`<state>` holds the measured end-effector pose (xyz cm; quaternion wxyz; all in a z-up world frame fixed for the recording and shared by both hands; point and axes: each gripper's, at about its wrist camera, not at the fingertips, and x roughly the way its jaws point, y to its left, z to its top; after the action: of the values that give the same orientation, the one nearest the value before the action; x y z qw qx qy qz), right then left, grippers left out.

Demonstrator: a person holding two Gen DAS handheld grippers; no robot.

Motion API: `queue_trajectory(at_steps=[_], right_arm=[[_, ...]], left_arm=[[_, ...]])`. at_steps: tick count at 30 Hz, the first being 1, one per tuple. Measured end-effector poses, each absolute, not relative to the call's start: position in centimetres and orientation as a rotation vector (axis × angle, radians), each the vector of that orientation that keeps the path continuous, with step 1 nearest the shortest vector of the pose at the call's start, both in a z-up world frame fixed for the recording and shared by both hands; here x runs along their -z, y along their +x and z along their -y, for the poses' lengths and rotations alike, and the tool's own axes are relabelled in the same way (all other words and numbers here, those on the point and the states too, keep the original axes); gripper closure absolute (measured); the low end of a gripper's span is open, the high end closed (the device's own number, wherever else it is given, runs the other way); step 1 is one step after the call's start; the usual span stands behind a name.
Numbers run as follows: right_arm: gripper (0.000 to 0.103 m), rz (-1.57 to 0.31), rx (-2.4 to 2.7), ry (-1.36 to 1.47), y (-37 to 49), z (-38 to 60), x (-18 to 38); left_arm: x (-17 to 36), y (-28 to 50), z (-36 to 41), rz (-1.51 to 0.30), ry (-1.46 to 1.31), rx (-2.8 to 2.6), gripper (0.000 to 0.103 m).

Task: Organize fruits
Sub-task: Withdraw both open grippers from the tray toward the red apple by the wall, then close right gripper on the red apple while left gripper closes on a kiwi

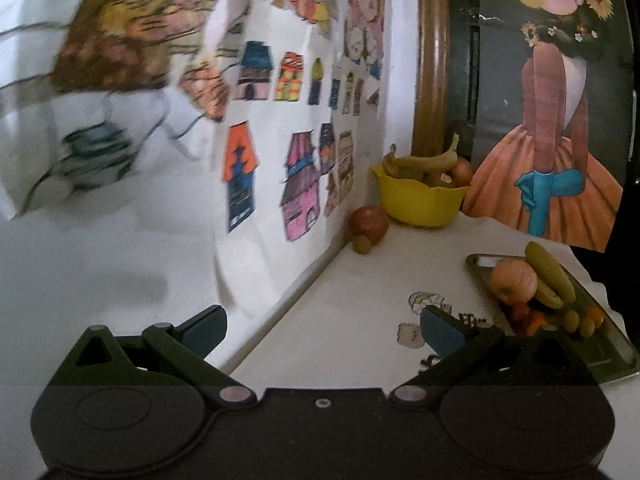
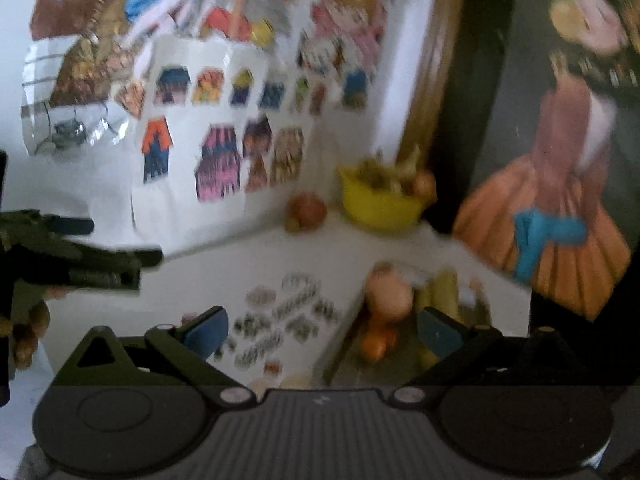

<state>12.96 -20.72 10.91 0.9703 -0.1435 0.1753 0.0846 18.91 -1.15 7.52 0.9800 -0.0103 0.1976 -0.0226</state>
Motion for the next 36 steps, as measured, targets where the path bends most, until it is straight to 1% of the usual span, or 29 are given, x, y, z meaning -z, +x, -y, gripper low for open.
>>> queue_trajectory(at_steps=[7,11,16,21,24,28,32,36], right_arm=[[0.0,-0.218,-0.277,-0.44,17.9,19.9,-15.9],[0.0,-0.253,-0.333,-0.439,23.4,20.2,-16.8],[0.0,-0.36,-0.443,-0.367,31.2,21.2,-16.9],[0.0,-0.407,-0.532,-0.37,37.8,20.9,-15.4],[0.0,-0.399,-0.568,-0.389,41.0,20.3,-13.8],[0.0,-0.438,-0.573,-0.38,44.9,20.1,-11.3],[0.001,-0.518,-0.568,-0.296,48.9,20.6,-8.8],[0.003,-0.577,-0.563,-0.237,52.1,20.7,-6.9]], left_arm=[[-8.5,23.2,3.8,-0.345,0.018,0.077,0.001],[-7.8,26.2,5.2,-0.337,0.039,0.111,0.001],[-6.5,31.3,6.8,-0.382,0.057,0.171,0.001],[-5.3,36.6,8.2,-0.417,0.081,0.162,0.001],[-4.5,39.1,8.7,-0.443,0.082,0.139,0.001],[-3.4,41.5,9.7,-0.467,0.121,0.095,0.001],[-2.5,43.1,10.1,-0.475,0.146,0.051,0.004],[-1.8,44.5,10.2,-0.495,0.154,0.033,0.007]])
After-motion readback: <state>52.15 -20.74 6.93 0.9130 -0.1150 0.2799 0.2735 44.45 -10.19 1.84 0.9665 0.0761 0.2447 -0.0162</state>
